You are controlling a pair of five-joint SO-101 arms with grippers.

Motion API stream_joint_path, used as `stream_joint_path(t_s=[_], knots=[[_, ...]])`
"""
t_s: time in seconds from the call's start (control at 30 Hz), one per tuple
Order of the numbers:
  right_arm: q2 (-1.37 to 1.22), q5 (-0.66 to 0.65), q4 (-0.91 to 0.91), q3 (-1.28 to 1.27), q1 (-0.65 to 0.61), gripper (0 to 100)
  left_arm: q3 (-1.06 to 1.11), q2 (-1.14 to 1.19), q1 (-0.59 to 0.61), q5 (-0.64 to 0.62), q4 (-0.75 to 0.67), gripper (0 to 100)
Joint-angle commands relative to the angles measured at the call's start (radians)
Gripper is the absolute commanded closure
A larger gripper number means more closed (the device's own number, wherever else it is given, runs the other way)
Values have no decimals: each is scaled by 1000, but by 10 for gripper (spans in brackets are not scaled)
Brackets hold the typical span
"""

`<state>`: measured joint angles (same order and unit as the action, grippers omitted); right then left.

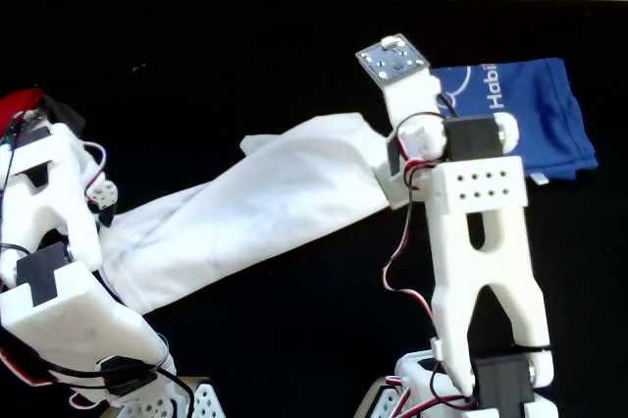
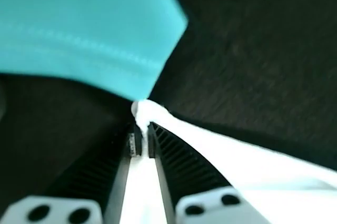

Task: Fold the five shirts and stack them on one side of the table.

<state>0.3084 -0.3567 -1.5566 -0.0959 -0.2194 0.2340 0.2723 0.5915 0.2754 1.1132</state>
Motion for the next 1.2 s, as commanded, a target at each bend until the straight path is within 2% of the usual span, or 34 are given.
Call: stream_joint_path(t_s=[0.0, 0.17, 0.43, 0.53, 0.63, 0.73, 0.9, 0.97, 1.17], knots=[[-42, 86, 127, -38, -8, 750, -76, -93, -7, 14, 146, 992], [-166, 130, 154, 19, -8, 750, -101, -257, -25, 14, 287, 992], [-383, 160, 122, 271, -8, 746, -90, -573, -87, 15, 577, 992], [-429, 160, 88, 326, -8, 746, -39, -638, -87, 35, 609, 992], [-450, 158, 85, 337, -8, 746, 99, -641, -81, 81, 532, 990], [-452, 155, 82, 334, -8, 746, 282, -616, -51, 118, 348, 982], [-452, 152, 47, 341, -8, 746, 470, -527, -7, 166, 25, 826], [-450, 152, 44, 341, -8, 746, 475, -479, 4, 187, -21, 787], [-450, 152, 42, 340, -7, 746, 473, -337, 47, 229, -63, 790]])
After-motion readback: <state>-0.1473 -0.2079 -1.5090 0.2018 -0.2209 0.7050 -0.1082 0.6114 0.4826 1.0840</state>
